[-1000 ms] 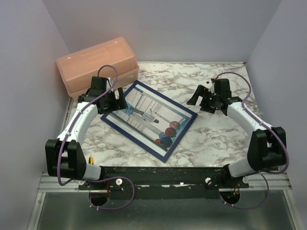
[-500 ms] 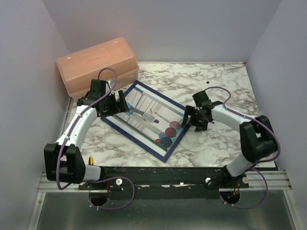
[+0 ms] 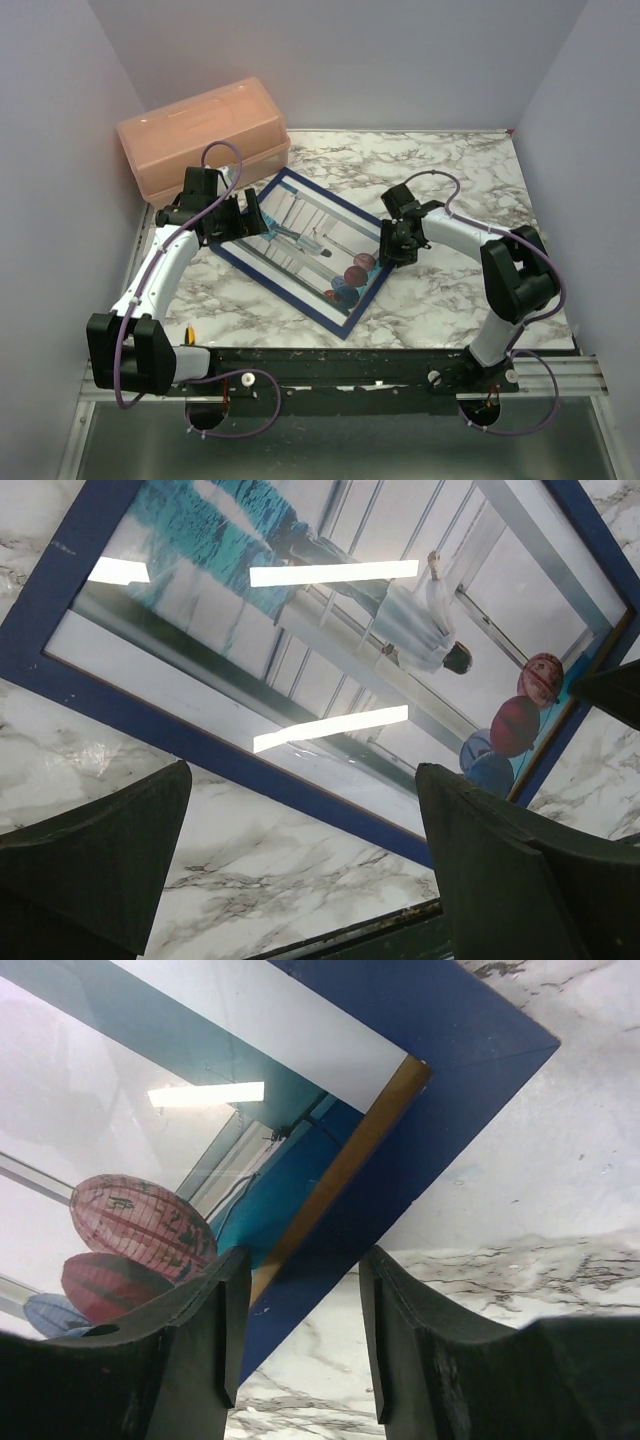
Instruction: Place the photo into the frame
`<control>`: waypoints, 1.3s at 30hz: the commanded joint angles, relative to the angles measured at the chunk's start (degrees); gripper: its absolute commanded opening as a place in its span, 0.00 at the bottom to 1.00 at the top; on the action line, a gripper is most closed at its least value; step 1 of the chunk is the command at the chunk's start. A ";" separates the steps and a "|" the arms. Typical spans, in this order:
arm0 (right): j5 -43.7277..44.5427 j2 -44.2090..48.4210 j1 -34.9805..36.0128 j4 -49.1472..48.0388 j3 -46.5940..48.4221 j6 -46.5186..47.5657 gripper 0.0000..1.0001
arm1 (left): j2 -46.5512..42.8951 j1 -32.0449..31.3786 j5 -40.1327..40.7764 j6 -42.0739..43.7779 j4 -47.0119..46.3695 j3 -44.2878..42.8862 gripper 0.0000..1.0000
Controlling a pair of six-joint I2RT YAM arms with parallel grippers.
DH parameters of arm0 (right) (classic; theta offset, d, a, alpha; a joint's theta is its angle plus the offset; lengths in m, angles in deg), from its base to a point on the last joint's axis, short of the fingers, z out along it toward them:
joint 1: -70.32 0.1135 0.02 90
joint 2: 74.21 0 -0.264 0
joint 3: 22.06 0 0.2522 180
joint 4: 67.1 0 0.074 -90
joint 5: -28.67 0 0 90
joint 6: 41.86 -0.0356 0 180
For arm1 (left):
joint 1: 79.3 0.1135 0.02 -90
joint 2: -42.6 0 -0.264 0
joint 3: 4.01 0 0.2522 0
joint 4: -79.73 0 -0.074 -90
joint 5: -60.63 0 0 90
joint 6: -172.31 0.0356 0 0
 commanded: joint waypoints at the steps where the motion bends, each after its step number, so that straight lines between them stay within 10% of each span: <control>1: 9.65 -2.27 -0.22 0.55 0.69 7.95 0.48 | -0.56 0.33 0.73 1.65 1.13 -0.60 0.98; 9: 20.70 -2.66 -0.42 1.23 3.07 17.35 0.01 | 0.79 0.32 2.34 2.70 1.22 0.06 0.99; 20: 22.27 0.59 -5.07 -5.57 3.00 24.80 0.01 | 4.57 0.33 2.83 2.46 0.54 1.26 0.99; 24: 20.35 -1.58 -6.59 -1.83 8.77 20.49 0.20 | 6.57 0.37 0.97 1.13 -0.30 2.89 0.99; 30: 9.59 -0.78 -9.63 -0.39 8.70 13.47 0.85 | 8.69 0.14 -3.04 -2.20 -2.76 7.28 0.97; 39: -7.41 6.59 -14.13 -1.98 -3.92 5.58 0.91 | 12.52 -2.26 -7.97 -6.54 -6.85 12.22 0.94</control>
